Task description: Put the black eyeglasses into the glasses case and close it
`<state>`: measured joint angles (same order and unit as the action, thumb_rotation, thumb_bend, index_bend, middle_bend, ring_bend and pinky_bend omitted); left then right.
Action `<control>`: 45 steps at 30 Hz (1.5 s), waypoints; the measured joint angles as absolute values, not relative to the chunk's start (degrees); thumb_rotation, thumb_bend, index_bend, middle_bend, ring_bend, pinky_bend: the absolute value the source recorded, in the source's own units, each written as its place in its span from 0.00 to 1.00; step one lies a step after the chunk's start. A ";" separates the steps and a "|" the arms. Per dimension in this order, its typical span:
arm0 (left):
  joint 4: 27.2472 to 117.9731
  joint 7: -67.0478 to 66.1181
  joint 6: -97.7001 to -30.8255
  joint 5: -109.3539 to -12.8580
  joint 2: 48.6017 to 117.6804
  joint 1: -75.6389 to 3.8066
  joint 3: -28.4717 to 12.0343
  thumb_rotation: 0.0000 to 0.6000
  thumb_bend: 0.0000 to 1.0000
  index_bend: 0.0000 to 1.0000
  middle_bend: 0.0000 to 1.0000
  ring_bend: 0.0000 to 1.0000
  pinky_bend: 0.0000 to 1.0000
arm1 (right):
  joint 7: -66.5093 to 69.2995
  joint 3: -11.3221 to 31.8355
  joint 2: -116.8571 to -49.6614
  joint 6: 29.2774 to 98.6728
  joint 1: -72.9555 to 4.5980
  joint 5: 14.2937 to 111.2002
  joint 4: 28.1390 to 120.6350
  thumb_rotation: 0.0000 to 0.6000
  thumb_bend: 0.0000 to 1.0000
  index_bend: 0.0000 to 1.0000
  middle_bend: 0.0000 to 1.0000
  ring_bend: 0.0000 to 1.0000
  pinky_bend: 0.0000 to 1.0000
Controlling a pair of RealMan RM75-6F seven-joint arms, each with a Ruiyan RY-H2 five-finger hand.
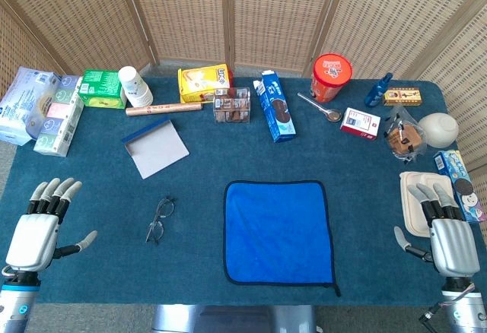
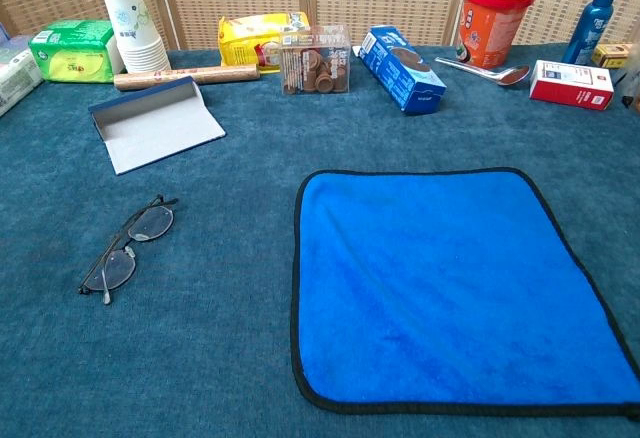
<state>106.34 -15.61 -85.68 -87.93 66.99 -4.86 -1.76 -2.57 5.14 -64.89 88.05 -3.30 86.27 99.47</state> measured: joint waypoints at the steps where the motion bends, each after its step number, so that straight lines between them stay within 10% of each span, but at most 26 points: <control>1: 106.36 -15.63 -85.83 -88.06 67.01 -4.81 -1.73 0.71 0.16 0.08 0.10 0.01 0.00 | -2.44 5.11 -64.91 88.14 -3.27 86.43 99.39 0.76 0.35 0.15 0.14 0.03 0.15; 32: 106.10 -12.51 -82.06 -84.49 64.90 -7.34 -3.68 0.67 0.16 0.07 0.10 0.03 0.01 | -2.60 5.86 -66.13 88.49 -3.03 85.34 98.43 0.75 0.35 0.15 0.12 0.03 0.15; 45: 101.39 9.30 -55.78 -70.71 59.05 -18.81 -9.20 0.52 0.16 0.07 0.10 0.03 0.02 | -3.38 6.66 -67.07 87.08 -3.83 83.30 98.31 0.76 0.35 0.15 0.12 0.03 0.15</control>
